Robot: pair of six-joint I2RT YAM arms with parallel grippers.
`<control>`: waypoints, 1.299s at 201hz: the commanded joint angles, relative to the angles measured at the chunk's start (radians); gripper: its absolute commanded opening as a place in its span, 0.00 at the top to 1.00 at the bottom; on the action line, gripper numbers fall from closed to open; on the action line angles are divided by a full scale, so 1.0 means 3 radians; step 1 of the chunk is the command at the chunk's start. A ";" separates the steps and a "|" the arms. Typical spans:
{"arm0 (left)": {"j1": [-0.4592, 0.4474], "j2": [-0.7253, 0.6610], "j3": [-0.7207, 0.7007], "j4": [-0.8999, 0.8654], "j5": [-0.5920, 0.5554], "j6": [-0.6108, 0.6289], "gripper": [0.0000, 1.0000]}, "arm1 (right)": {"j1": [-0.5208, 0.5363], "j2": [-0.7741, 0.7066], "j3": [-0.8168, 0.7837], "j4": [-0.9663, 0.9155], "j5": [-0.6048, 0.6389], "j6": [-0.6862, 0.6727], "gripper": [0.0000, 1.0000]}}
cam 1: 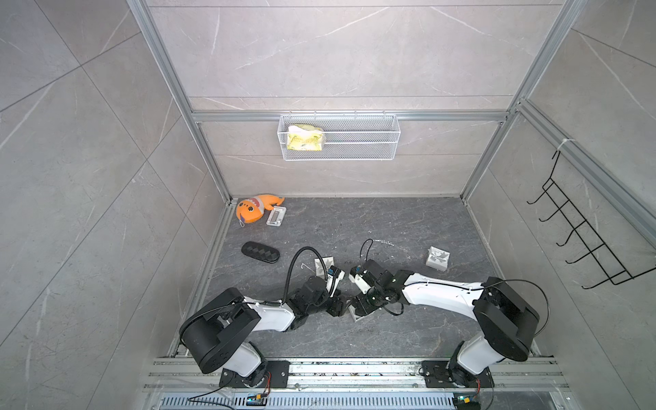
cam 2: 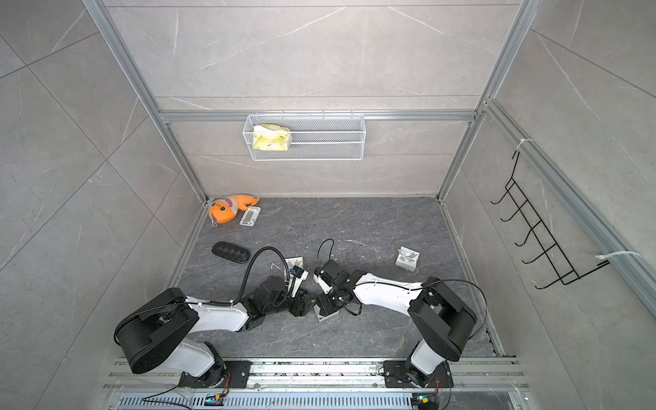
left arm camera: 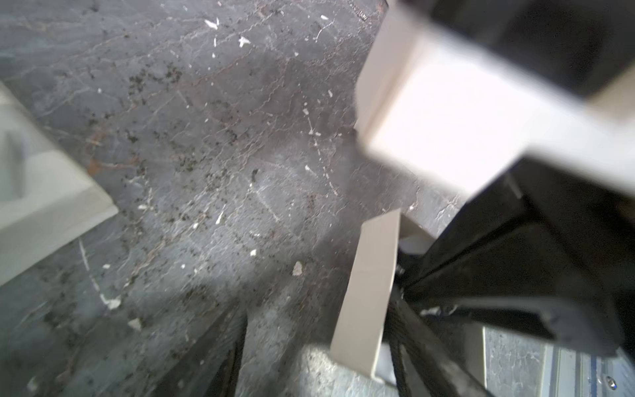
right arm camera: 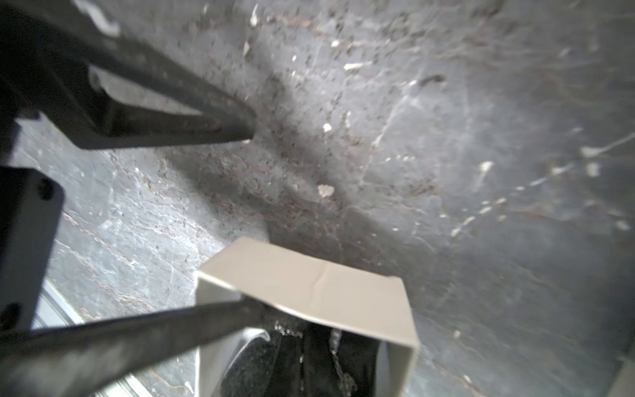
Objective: Take the necklace out of the lift-off lid jewelry box
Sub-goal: Take out the inner lining from the jewelry box.
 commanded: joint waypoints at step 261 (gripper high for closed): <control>-0.0004 -0.1085 0.0543 -0.1355 -0.0316 0.0210 0.34 | -0.0747 -0.0895 0.0126 0.0546 -0.0454 0.0181 1.00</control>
